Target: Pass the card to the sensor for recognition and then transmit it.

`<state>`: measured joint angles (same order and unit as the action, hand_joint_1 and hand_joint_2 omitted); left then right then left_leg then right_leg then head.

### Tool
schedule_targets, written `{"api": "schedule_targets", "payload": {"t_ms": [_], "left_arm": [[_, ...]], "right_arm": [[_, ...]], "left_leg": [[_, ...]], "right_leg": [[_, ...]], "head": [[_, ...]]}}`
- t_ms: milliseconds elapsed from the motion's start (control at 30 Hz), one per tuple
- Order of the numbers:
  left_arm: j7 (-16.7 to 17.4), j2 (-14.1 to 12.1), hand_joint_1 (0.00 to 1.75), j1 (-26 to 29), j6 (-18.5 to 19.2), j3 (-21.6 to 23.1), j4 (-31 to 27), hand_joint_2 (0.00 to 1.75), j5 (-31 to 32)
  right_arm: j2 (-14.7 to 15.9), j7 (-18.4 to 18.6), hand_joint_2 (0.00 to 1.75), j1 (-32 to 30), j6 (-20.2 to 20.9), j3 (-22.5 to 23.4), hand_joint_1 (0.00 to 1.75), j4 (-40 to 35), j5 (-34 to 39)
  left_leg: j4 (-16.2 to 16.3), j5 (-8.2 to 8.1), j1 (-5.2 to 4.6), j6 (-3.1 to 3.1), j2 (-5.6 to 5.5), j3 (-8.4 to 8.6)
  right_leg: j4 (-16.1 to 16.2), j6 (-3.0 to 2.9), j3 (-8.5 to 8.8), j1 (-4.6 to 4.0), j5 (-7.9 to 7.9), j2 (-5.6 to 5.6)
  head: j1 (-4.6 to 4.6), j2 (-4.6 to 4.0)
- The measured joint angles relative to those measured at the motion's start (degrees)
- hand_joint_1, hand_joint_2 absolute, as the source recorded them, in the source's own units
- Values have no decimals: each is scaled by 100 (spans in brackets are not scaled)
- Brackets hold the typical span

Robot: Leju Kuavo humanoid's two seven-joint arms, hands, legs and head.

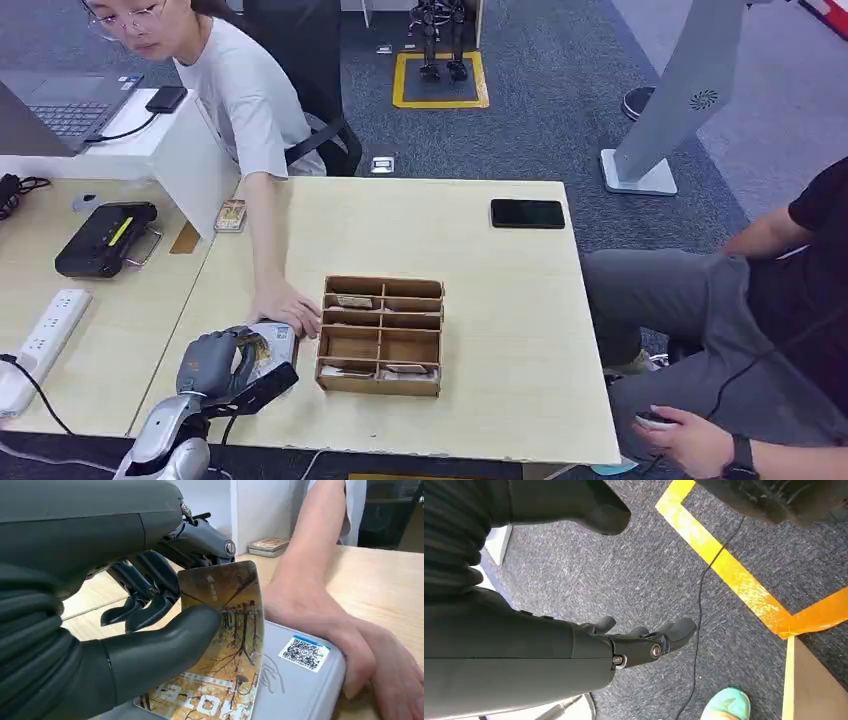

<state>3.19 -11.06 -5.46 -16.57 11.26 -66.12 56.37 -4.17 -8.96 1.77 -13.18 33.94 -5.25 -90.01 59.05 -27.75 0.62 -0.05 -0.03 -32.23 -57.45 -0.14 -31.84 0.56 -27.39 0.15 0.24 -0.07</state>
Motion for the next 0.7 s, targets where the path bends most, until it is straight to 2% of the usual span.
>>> {"api": "schedule_targets", "payload": {"t_ms": [700], "left_arm": [[0, 17, 175, -55, -24, -2, 120, 175, -70]], "right_arm": [[-2, 2, 175, -1, 7, -66, 0, -28, 0]], "left_leg": [[-10, 2, 0, -2, -1, 30]], "right_leg": [[-1, -4, 25, 0, 2, -1]], "head": [[0, 0]]}}
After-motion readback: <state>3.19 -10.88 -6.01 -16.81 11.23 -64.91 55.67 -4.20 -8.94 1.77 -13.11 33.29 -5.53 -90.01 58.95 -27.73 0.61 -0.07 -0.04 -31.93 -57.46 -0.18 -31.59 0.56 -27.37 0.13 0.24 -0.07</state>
